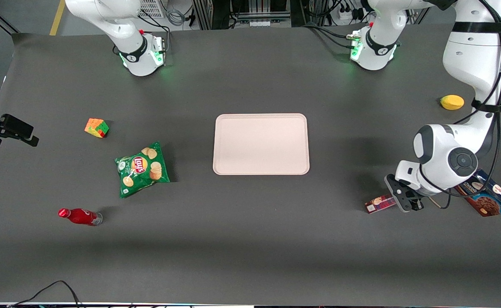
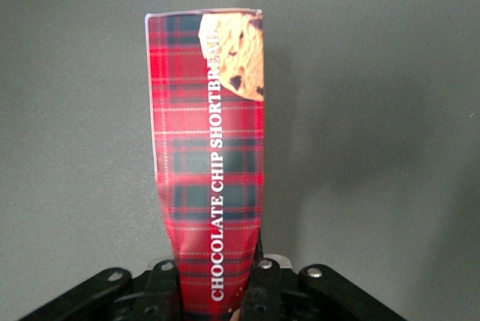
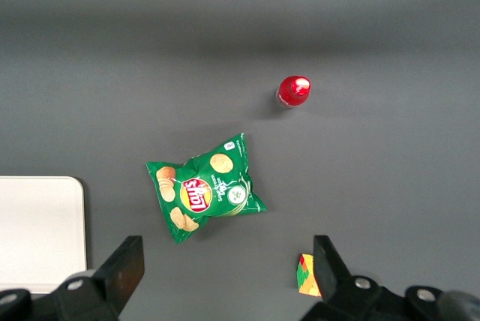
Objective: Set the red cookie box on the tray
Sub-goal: 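Lift the red box upright and carry it over the white tray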
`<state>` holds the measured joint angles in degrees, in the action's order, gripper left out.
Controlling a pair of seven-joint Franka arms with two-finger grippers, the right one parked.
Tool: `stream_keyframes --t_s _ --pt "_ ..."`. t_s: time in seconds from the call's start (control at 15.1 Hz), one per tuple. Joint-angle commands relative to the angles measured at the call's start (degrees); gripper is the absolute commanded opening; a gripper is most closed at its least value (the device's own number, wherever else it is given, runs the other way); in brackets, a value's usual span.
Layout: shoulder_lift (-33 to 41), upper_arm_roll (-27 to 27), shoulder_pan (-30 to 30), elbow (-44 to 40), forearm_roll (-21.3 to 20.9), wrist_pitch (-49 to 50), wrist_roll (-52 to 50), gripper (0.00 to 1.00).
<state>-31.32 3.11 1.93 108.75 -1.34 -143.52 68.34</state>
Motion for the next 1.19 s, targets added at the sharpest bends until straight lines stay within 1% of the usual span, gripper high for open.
stream_keyframes --t_s 0.0,0.13,0.33,0.4,0.6,0.73,0.86,0.99,1.12 --pt "4.0 -0.5 -1.8 -1.9 1.7 6.9 -6.6 0.00" --pt "7.7 -0.4 -3.2 -2.3 1.7 11.5 -14.4 0.00" --pt "12.9 -0.1 -5.3 -2.4 1.7 14.5 -25.2 0.00" --pt "14.4 0.2 -6.1 -3.4 1.7 16.3 -28.3 0.00" --pt "16.6 2.5 -7.1 -10.2 1.8 28.0 -40.3 0.00" --pt "18.3 5.4 -8.1 -13.1 1.7 33.8 -52.2 0.00" --pt "19.8 9.6 -9.0 -13.4 1.5 36.0 -66.8 0.00" --pt "20.2 15.1 -9.7 -12.4 0.6 35.5 -79.5 0.00" --pt "20.0 18.5 -11.0 -9.8 -2.8 32.2 -89.9 0.00"
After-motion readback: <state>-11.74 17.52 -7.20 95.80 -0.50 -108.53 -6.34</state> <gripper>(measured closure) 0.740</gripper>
